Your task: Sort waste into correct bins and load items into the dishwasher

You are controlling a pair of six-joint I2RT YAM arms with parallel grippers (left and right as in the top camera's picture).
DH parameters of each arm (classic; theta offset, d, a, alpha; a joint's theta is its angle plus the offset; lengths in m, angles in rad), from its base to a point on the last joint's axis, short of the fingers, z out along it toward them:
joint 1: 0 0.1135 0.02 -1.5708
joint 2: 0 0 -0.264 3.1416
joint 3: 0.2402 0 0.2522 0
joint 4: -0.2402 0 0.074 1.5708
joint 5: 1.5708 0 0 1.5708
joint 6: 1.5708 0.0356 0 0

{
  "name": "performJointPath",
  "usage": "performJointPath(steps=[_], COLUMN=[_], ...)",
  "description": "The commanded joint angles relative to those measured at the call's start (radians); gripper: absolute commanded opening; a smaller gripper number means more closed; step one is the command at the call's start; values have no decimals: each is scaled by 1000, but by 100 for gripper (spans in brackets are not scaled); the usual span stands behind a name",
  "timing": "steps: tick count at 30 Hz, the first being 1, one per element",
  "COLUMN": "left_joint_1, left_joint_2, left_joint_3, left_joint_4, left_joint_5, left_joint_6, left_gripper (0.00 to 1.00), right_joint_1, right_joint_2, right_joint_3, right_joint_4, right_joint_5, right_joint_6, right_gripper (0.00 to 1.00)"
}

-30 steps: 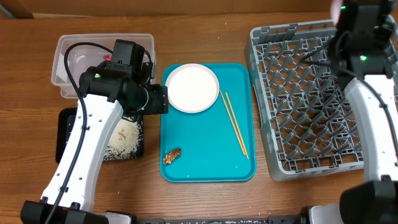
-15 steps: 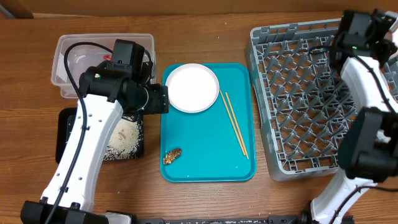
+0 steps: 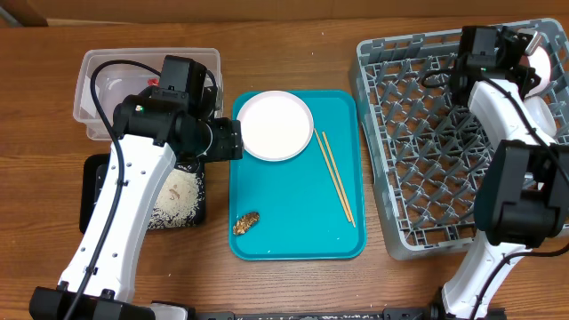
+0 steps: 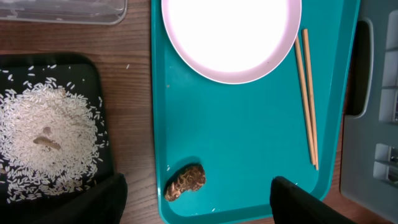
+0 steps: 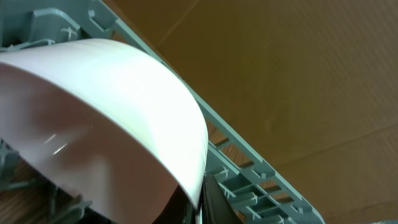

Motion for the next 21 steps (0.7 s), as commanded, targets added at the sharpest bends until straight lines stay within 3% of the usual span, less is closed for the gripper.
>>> performJointPath(steps=[1,2,5,10,17,21], left_joint_1=[2,2,2,2,2,2], left_joint_2=[-3,-3,-3,-3,-3,-3], left_joint_3=[10,10,10,10,10,10], left_joint_4=[5,5,3,5,4,4], left_joint_5=[-2,-2,-2,-2,-2,-3], left_joint_6=[-10,-10,-10,-10,-10,-10], left_gripper=[76,76,76,77,77,80], right_joint_1=[45,51,66,88,90,85], right_joint_2=[4,4,3,-19,-162,-302], right_joint_3=[0,0,0,1,2,2], right_joint_4=[-46,-66,-118,-150,-157,-251], right_joint_5=[-90,-106,-119,-130,-152,-369], right_joint_6=[29,29,47,51,51,52], right_gripper=[4,6,35,58,66,69])
